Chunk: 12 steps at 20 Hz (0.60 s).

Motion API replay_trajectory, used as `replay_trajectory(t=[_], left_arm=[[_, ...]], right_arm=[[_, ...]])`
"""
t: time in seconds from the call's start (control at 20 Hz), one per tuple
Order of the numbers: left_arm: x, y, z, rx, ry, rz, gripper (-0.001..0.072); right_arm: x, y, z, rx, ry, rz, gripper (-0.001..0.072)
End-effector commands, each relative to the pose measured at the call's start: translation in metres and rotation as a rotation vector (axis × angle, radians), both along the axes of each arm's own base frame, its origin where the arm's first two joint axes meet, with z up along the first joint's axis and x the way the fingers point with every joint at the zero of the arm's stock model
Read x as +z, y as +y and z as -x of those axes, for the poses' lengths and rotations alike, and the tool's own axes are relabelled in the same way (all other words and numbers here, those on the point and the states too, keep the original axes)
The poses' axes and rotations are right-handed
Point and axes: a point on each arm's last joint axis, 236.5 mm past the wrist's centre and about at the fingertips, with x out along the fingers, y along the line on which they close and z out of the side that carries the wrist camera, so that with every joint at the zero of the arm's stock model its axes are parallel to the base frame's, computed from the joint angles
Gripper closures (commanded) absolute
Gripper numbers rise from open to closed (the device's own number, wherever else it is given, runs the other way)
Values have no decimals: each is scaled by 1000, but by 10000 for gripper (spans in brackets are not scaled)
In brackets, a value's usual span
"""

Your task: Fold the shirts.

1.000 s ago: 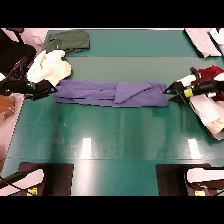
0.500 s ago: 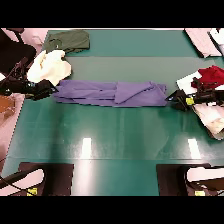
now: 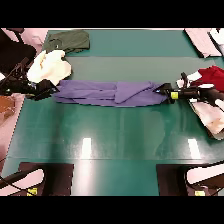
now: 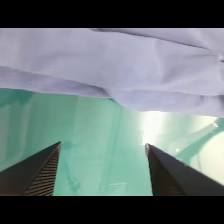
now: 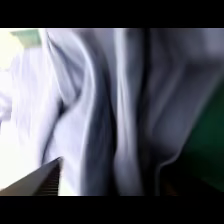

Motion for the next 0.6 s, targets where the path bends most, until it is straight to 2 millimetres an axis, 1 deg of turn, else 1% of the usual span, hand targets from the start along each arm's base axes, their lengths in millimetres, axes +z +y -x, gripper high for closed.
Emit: replay_trajectory(t=[0.0,0.05,0.1,0.15,0.2,0.25,0.3,0.4,0.5,0.55], left_arm=[[10,-20,-1,-28,-21,78,95],[14,-30,-3,-49,-36,93,96],[17,-46,-5,-84,-60,102,171],[22,-66,-8,-133,-101,103,312],[26,-92,-13,-188,-151,104,429],[26,-118,-18,-227,-189,111,523],[22,-145,-24,-258,-225,106,682],[3,-191,-39,-274,-285,85,685],[-19,-225,-53,-267,-331,63,685],[-29,-237,-60,-259,-341,57,685]], right_arm=[[24,18,-36,0,-120,39,394],[36,24,-44,19,-160,45,557],[51,31,-51,41,-199,49,657],[65,34,-55,69,-238,73,687],[77,37,-57,93,-274,101,688],[92,41,-58,116,-309,134,688],[106,44,-59,130,-340,162,688],[141,52,-59,150,-414,191,688],[173,67,-50,191,-484,205,689],[189,71,-45,208,-512,216,689]])
